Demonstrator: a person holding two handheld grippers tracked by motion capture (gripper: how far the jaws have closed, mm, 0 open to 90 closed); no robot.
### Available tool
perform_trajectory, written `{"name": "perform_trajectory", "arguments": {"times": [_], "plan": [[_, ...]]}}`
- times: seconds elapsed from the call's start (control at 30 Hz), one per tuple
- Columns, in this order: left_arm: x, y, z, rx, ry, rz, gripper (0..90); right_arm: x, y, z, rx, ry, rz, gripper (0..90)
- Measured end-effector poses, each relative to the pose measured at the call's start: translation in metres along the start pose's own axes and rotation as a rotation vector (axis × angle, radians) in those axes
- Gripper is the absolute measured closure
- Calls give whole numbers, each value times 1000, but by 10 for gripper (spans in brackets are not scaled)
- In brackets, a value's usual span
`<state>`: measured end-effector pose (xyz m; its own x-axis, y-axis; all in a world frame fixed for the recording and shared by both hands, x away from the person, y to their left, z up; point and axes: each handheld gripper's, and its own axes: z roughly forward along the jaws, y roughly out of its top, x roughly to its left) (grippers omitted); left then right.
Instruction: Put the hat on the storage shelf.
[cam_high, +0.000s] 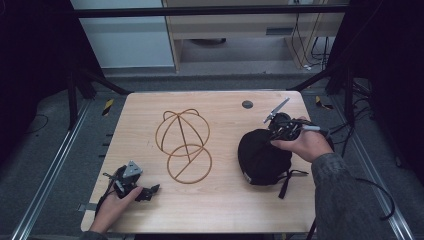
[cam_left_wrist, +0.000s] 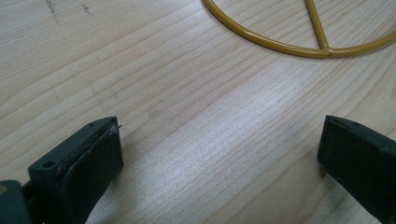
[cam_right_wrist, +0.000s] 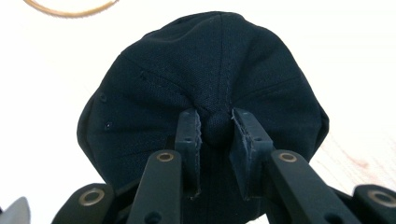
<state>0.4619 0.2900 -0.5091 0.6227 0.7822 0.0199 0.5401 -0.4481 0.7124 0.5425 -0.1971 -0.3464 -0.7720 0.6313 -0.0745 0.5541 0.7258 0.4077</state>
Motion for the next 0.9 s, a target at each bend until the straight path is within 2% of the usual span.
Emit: {"name": "perform_trajectory", "arguments": {"times": [0.3, 0.6, 0.9], "plan": [[0, 0, 0, 0, 0, 0, 0, 5, 0, -33, -90, -18, -11, 736], [0, 0, 0, 0, 0, 0, 0, 6, -1, -52, -137, -27, -16, 736], [0, 0, 0, 3, 0, 1, 0, 10, 3, -67, -154, -46, -36, 736]]}}
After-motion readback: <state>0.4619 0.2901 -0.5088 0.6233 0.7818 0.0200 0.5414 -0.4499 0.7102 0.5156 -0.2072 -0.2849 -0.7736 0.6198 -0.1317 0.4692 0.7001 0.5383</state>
